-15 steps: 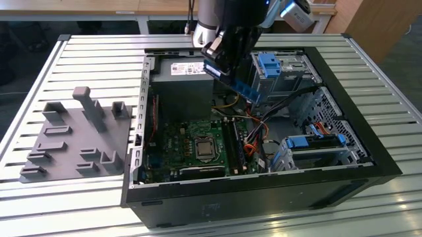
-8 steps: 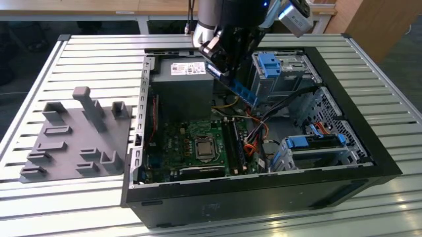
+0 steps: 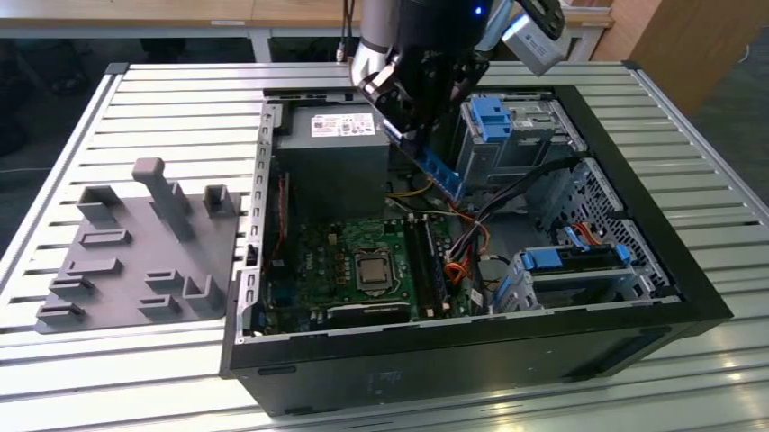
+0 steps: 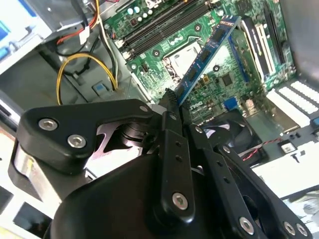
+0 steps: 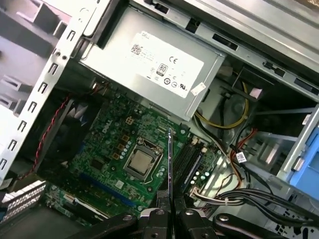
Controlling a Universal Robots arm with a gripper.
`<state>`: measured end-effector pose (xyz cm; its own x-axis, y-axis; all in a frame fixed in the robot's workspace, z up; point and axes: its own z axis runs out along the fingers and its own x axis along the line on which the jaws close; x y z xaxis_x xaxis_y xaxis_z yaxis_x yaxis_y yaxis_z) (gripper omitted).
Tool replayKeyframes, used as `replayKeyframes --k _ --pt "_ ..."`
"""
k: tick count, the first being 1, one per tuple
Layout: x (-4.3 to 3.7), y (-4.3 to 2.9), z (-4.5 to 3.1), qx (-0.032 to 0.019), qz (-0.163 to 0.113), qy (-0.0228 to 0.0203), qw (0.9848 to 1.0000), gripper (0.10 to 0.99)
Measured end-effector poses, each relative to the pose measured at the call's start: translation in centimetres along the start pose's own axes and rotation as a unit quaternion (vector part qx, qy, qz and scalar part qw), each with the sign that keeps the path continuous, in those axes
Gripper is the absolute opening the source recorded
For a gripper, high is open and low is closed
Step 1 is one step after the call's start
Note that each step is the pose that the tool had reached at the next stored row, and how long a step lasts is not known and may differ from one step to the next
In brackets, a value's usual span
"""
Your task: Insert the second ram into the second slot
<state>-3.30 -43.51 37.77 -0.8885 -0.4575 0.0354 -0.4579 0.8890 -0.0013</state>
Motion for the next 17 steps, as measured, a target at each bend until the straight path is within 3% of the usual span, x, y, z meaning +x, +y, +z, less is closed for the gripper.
replayKeyframes --k 5,9,13,17 --pt "0.00 0.00 0.08 0.0017 0.040 0.0016 0.9992 0.141" --pt "0.00 0.00 0.15 0.0030 0.072 0.0029 0.9974 0.141" --pt "0.00 0.00 0.21 0.0043 0.103 0.0042 0.9946 0.141" --pt "-0.01 0.00 0.28 0.0056 0.135 0.0055 0.9908 0.141"
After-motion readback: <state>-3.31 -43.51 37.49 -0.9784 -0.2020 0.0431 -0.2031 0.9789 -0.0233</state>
